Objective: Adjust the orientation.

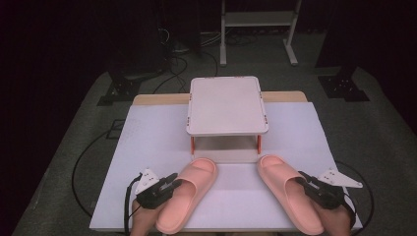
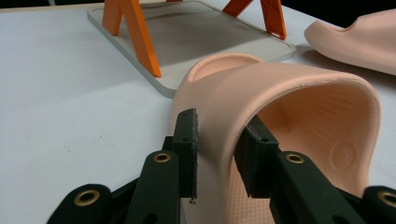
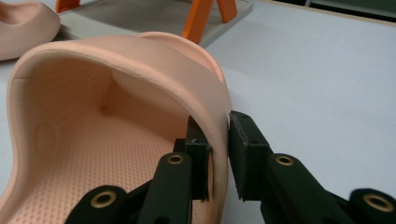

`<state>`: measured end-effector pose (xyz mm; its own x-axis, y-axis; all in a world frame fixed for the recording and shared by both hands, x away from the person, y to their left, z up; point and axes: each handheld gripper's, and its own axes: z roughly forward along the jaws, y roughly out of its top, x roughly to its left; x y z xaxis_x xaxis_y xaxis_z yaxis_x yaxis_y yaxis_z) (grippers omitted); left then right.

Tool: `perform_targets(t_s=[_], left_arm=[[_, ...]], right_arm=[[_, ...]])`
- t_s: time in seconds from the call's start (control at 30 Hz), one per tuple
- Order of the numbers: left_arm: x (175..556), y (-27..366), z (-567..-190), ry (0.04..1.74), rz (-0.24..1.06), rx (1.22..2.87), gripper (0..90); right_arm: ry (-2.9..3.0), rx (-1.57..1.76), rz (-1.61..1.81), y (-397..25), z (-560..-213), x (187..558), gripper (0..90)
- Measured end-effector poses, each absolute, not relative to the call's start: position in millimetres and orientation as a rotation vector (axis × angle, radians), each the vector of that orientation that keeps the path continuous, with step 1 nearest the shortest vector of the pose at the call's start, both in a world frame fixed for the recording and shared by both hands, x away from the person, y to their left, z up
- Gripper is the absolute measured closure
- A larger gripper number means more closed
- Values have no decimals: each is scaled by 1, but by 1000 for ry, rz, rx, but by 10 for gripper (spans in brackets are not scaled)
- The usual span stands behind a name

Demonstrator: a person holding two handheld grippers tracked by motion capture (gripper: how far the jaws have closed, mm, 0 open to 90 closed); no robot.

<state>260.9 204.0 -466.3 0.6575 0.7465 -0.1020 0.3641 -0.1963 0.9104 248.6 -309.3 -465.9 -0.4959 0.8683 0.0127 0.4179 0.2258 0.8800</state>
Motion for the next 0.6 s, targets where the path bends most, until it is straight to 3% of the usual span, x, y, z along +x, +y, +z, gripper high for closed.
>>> perform_targets(t_s=[0.6], left_arm=[[257, 213, -461, 855, 368, 1716, 777]], right_arm=[[2014, 1105, 1283, -295, -455, 241, 793]])
